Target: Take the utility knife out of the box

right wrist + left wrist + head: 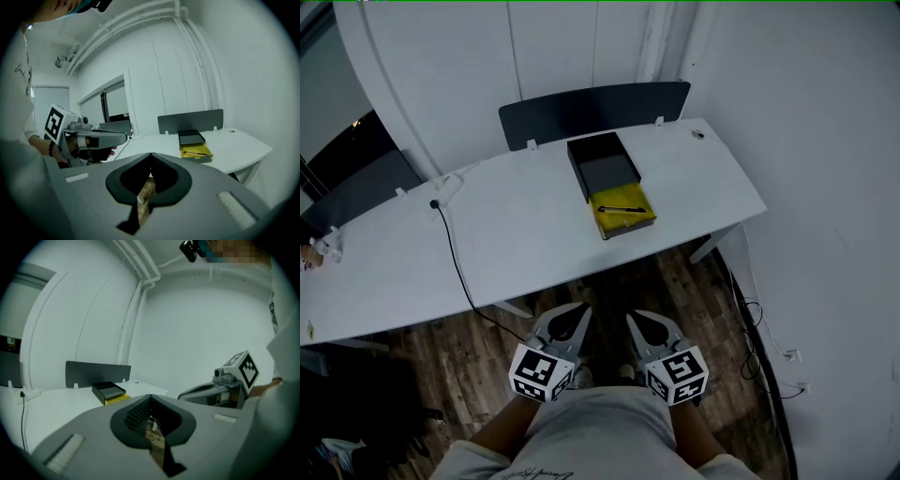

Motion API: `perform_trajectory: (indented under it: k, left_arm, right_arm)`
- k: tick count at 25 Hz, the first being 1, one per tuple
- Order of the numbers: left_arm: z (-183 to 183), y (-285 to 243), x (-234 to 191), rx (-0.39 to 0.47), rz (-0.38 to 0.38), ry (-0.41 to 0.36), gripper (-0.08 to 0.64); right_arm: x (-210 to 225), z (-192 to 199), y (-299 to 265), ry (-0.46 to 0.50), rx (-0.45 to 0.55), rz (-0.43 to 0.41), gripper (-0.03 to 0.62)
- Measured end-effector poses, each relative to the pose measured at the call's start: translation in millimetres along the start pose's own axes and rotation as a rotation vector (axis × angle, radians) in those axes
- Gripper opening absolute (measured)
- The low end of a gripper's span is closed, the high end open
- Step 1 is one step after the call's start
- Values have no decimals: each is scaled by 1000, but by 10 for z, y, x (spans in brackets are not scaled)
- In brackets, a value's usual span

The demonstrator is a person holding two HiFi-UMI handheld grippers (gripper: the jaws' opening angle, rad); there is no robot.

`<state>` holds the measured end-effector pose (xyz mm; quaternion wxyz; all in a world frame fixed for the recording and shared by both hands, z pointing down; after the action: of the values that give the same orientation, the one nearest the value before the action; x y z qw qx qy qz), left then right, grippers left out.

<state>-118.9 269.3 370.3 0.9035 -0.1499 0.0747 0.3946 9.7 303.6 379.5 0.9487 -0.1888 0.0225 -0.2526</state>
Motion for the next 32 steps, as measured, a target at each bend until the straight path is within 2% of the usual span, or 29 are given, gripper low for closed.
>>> perform_trajectory:
  k: [6, 17, 25, 32]
  left_arm:
    - [-11, 59, -122, 3, 22, -1, 0]
    - [-42, -89, -246, 2, 34, -2, 0]
    - [-126, -535, -448, -5, 15, -9, 0]
    - [-319, -1251, -725, -9, -2, -13, 0]
  right_arm:
    - [-91, -36, -49, 1, 2, 26, 15]
    - [0, -42, -217, 6, -9, 8, 15]
    - [405, -133, -554, 4, 0, -19, 15]
    - [1074, -326, -1007, 18, -5, -51, 15]
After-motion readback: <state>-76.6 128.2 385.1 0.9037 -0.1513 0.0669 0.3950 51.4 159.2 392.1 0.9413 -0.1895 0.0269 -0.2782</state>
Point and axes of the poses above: the fingertips, and each gripper's own axes: y backward along the fingers, x to its right, z out of its underside, the point moved 4 cm from there along y, backward along the fingers, and after that the axes turned 6 degrees about y, right-handed, at the moved point
